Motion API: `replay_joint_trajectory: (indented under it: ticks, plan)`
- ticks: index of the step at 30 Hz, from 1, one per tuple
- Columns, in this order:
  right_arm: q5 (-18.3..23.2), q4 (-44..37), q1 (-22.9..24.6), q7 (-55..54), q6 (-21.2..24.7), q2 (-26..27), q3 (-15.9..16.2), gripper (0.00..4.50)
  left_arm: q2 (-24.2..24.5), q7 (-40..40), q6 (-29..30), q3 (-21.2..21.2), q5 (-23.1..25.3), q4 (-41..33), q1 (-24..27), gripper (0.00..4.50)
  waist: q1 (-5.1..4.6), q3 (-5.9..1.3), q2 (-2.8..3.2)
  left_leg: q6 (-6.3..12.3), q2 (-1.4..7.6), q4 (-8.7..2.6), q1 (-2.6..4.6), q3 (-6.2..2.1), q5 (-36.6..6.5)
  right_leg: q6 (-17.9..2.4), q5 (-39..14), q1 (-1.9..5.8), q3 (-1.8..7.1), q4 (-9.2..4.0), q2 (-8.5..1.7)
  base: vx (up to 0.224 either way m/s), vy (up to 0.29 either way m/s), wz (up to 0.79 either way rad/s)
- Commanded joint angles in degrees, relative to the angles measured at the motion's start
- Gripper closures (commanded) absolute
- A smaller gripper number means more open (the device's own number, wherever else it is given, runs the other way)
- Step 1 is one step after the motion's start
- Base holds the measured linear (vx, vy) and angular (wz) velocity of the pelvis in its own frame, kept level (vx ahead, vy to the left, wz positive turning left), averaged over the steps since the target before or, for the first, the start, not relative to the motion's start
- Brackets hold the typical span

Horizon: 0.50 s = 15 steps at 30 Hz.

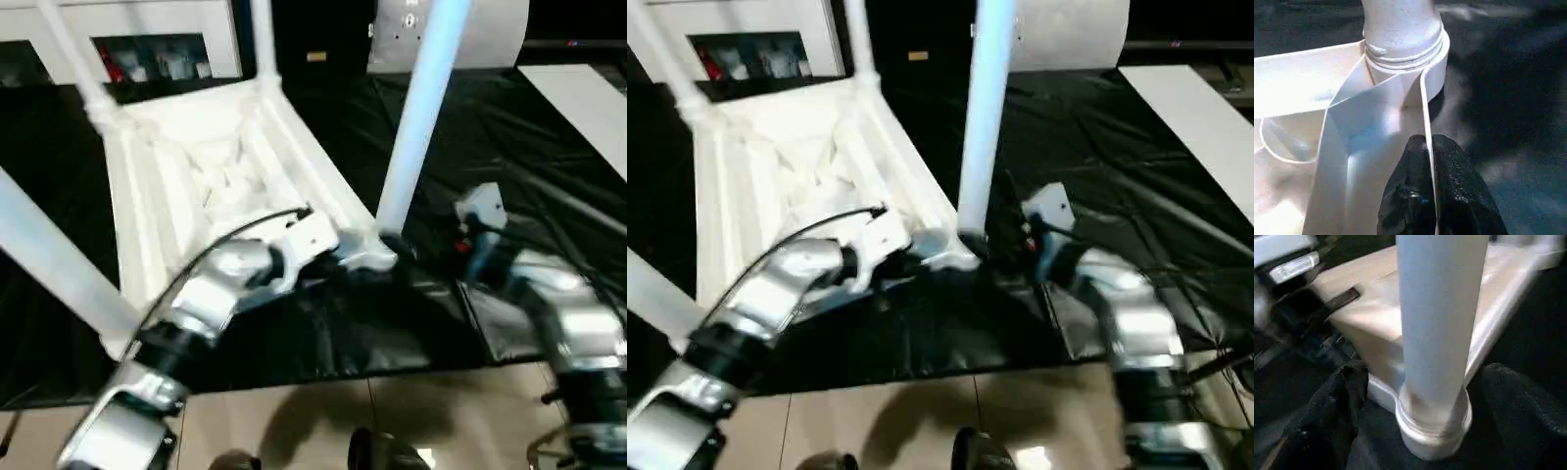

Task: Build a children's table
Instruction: Rotate leg to tighten

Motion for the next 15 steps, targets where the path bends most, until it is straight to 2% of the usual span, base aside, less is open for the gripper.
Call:
replay_joint_trajectory:
  ticks: [1, 5, 6, 7, 8, 10, 12, 13, 15]
  plan:
    - [1.42, -1.5, -0.78, 5.08, 0.75, -1.34, 1.49, 0.2, 1.13, -6.36, -2.83, -3.94, -0.1, -0.06, 0.76, 4.5, 0.4, -4.87, -1.59, 9.52, 1.75, -3.32, -1.47, 0.82, -3.73, -7.01, -26.65, 4.33, 3.21, -4.3, -2.77, 0.0, 0.0, 0.0]
    - [2.44, -0.31, -2.01, 13.07, 0.47, -4.38, 3.96, 0.2, 4.71, -14.36, -6.83, -6.09, -1.18, -0.77, 0.86, 4.5, 0.93, -5.15, -1.67, 9.42, 2.27, -3.35, -1.27, 0.78, -3.16, -8.49, -24.35, 4.27, 3.4, -3.88, -2.89, 0.0, 0.0, 0.0]
    - [2.41, 0.12, -2.3, 14.39, 0.13, -4.86, 4.44, 0.44, 5.36, -15.63, -7.82, -6.5, -1.16, -0.69, 0.81, 4.5, 1.37, -5.31, -1.51, 9.51, 2.4, -3.32, -1.02, 0.78, -2.51, -9.33, -22.91, 4.15, 3.49, -3.68, -2.91, 0.0, 0.0, 0.0]
    - [2.36, 0.84, -2.74, 15.92, -0.27, -5.26, 5.06, 0.54, 6.07, -17.02, -8.82, -6.91, -1.12, -0.56, 0.71, 4.5, 1.52, -5.33, -1.53, 9.62, 2.54, -3.34, -1.03, 0.75, -1.92, -10.31, -21.28, 4.14, 3.58, -3.3, -2.89, 0.0, 0.0, 0.0]
    - [2.14, 1.98, -3.5, 17.79, -0.61, -5.49, 5.97, 0.56, 6.68, -18.43, -10.02, -7.32, -1.04, -0.17, 0.42, 4.5, 1.6, -5.39, -1.83, 9.65, 2.64, -3.34, -0.97, 0.83, -1.71, -10.52, -20.81, 4.12, 3.64, -3.29, -2.92, 0.0, 0.0, 0.0]
    - [1.64, 3.76, -4.66, 20.26, -1.75, -5.43, 7.28, 0.73, 7.35, -20.72, -10.84, -7.75, -1.55, -0.07, 0.02, 4.5, 1.96, -5.54, -1.67, 9.36, 2.75, -3.28, -0.93, 0.87, -1.08, -11.74, -19.26, 4.16, 3.73, -2.9, -3.05, 0.0, 0.0, 0.0]
    - [1.41, 4.68, -5.22, 21.65, -2.08, -5.49, 7.97, 0.98, 7.55, -21.72, -11.36, -7.85, -1.72, 0.07, -0.21, 4.5, 2.16, -5.66, -1.81, 9.14, 2.78, -3.22, -1.05, 0.92, -0.7, -12.21, -18.24, 4.32, 3.74, -2.67, -3.07, 0.0, 0.0, 0.0]
    - [1.36, 4.94, -5.45, 22.42, -2.1, -5.52, 8.42, 1.01, 7.59, -21.9, -11.51, -7.83, -1.71, 0.18, -0.37, 4.5, 2.26, -5.71, -2.17, 9.19, 2.81, -3.23, -1.12, 0.95, -0.48, -12.27, -17.91, 4.43, 3.77, -2.62, -3.1, 0.0, 0.0, 0.0]
    - [1.38, 5.51, -6.03, 24.11, -2.25, -5.55, 9.47, 1.09, 7.74, -22.36, -11.94, -7.79, -1.88, 0.56, -0.79, 4.5, 2.53, -5.77, -2.12, 9.19, 2.74, -3.17, -1.18, 0.94, -0.14, -12.19, -18.08, 4.48, 3.72, -2.55, -3.11, 0.0, 0.0, 0.0]
